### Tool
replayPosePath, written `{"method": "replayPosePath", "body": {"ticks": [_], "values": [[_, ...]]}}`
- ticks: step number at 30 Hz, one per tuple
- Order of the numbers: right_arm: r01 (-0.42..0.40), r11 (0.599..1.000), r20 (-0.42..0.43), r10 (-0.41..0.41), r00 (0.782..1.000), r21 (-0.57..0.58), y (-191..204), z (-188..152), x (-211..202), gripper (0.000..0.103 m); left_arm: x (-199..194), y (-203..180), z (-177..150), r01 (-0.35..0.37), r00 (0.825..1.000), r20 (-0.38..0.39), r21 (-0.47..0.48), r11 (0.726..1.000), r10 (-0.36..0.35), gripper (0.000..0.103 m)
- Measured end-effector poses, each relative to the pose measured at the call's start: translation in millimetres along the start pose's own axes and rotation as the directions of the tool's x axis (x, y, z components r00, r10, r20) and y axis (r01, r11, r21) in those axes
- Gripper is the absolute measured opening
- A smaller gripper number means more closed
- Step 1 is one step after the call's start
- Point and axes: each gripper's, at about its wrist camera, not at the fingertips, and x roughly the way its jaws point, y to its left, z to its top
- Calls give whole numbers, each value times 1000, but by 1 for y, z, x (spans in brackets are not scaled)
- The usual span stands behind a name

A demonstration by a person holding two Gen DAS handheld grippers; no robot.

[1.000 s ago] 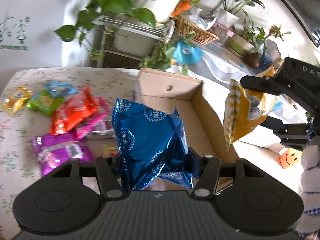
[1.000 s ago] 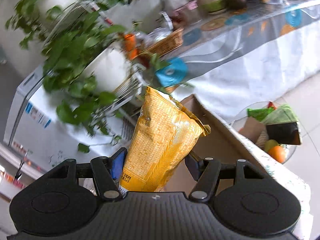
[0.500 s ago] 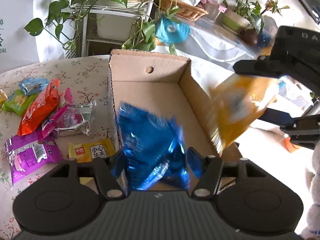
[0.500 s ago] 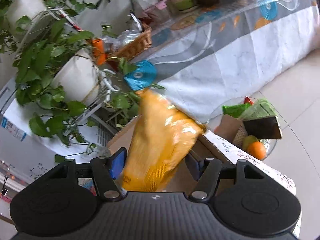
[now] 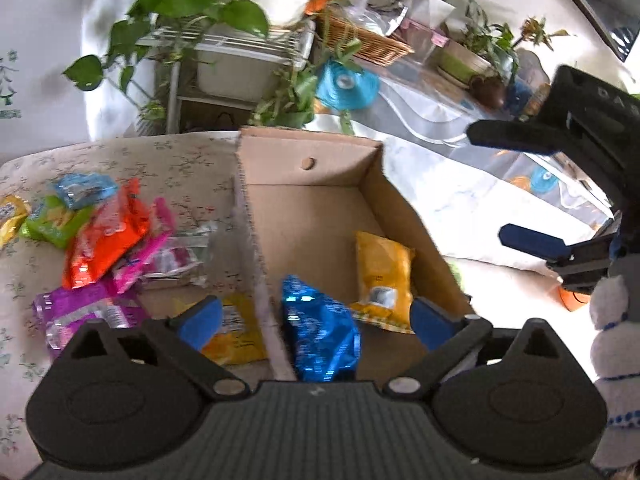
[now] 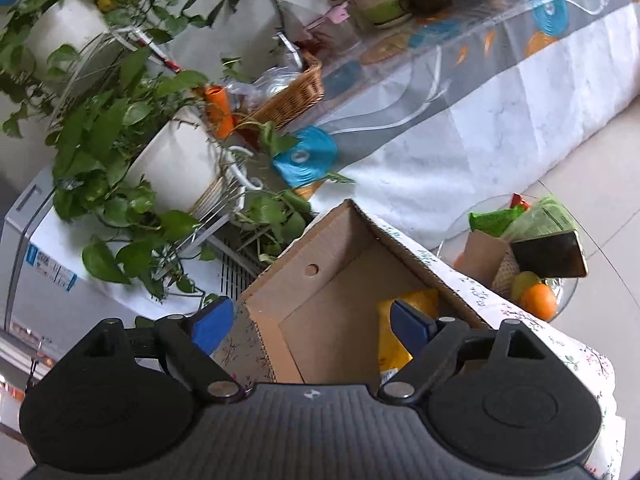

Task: Organize snacks
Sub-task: 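Carry both bags over the cardboard box and open both grippers to drop them, then return to the table and grasp the red bag with the right gripper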

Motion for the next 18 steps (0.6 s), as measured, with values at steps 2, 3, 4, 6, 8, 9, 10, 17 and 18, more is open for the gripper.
{"method": "replayPosePath", "body": {"ticks": [2, 3, 4, 6, 8, 9, 10, 17, 18], "values": [[-6, 1000, -3, 6, 1000, -16, 4, -1, 1, 92, -4, 10, 0, -14, 1000, 8, 3, 1000, 14, 99], [-11, 1000, -7, 11, 1000, -23, 5, -2, 2, 93, -6, 15, 0, -21, 1000, 10, 3, 1000, 21, 99], [-15, 999, -10, 14, 1000, -28, 7, -3, 3, 93, -8, 20, -1, -28, 1000, 11, 0, 1000, 28, 99], [-18, 999, -16, 17, 1000, -38, 10, -4, 5, 94, -12, 34, -2, -38, 999, 9, -18, 999, 38, 100], [-23, 999, -21, 22, 1000, -48, 13, -6, 7, 95, -16, 47, -2, -53, 999, 12, -33, 998, 53, 99], [-28, 998, -25, 26, 999, -53, 14, -7, 8, 95, -18, 54, -1, -63, 998, 16, -33, 997, 64, 99], [-34, 998, -30, 32, 999, -58, 16, -7, 9, 95, -21, 59, -1, -73, 997, 22, -32, 997, 73, 99], [-102, 988, -72, 93, 993, -120, 35, -18, 18, 96, -34, 104, 0, -138, 990, 29, -58, 989, 140, 100], [-112, 985, -80, 102, 992, -135, 40, -20, 20, 97, -34, 109, 0, -152, 988, 31, -60, 987, 154, 100]]}}
